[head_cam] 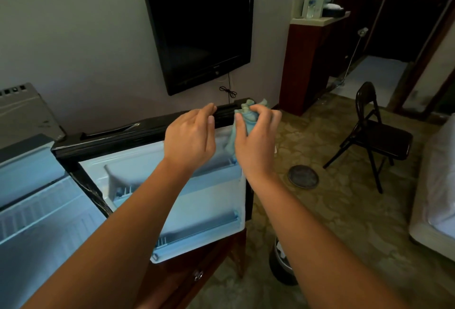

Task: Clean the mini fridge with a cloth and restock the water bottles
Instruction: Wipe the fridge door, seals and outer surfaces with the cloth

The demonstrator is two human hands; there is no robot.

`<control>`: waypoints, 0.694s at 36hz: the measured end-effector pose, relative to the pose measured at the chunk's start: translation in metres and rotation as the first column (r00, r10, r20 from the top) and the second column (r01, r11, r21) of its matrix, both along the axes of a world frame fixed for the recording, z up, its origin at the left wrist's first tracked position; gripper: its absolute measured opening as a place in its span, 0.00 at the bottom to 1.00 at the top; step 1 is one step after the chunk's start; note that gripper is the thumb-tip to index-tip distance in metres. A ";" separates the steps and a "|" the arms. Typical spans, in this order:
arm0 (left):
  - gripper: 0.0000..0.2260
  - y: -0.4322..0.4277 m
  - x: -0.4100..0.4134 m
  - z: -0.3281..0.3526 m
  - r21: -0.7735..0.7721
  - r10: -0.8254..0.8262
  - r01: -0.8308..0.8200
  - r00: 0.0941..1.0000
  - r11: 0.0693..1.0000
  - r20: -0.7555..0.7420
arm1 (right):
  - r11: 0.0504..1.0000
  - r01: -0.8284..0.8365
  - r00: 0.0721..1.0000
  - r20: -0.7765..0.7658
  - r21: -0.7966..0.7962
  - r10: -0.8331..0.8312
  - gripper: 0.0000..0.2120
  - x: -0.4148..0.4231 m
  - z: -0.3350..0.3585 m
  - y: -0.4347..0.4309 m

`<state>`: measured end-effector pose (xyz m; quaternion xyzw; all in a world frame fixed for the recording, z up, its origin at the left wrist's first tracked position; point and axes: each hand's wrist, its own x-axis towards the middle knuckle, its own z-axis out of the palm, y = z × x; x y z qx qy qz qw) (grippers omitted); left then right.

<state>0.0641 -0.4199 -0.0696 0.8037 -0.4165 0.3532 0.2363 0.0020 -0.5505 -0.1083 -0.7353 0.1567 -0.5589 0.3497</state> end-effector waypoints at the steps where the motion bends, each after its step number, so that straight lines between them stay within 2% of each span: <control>1: 0.17 -0.001 0.000 0.000 -0.006 0.000 0.000 1.000 1.000 0.009 | 1.000 -0.028 1.000 0.004 -0.004 0.028 0.15 0.001 0.001 0.004; 4: 0.18 -0.001 0.000 -0.002 -0.026 -0.009 0.011 0.998 1.000 0.055 | 0.981 -0.118 0.993 -0.036 -0.155 0.113 0.16 0.002 0.001 0.014; 6: 0.17 0.001 0.001 -0.003 -0.037 -0.026 0.029 0.996 0.999 0.082 | 0.967 -0.121 0.992 -0.061 -0.225 0.110 0.16 0.001 -0.002 0.011; 8: 0.16 0.002 0.001 -0.003 -0.044 -0.028 0.032 0.996 0.999 0.088 | 0.983 -0.067 0.997 -0.040 -0.171 0.061 0.15 -0.003 -0.005 0.001; 12: 0.14 -0.004 0.000 -0.005 -0.046 -0.007 0.011 0.995 0.999 0.095 | 0.998 0.010 1.000 0.005 0.066 -0.010 0.14 -0.014 -0.006 -0.024; 19: 0.13 -0.021 -0.002 -0.016 -0.063 0.074 -0.063 0.979 0.996 0.189 | 0.999 -0.019 0.999 0.044 0.048 0.017 0.14 -0.018 -0.001 -0.027; 25: 0.14 -0.022 0.002 -0.022 -0.073 0.096 -0.079 0.960 0.994 0.265 | 0.996 -0.044 0.996 -0.078 0.073 0.050 0.15 -0.025 -0.028 -0.034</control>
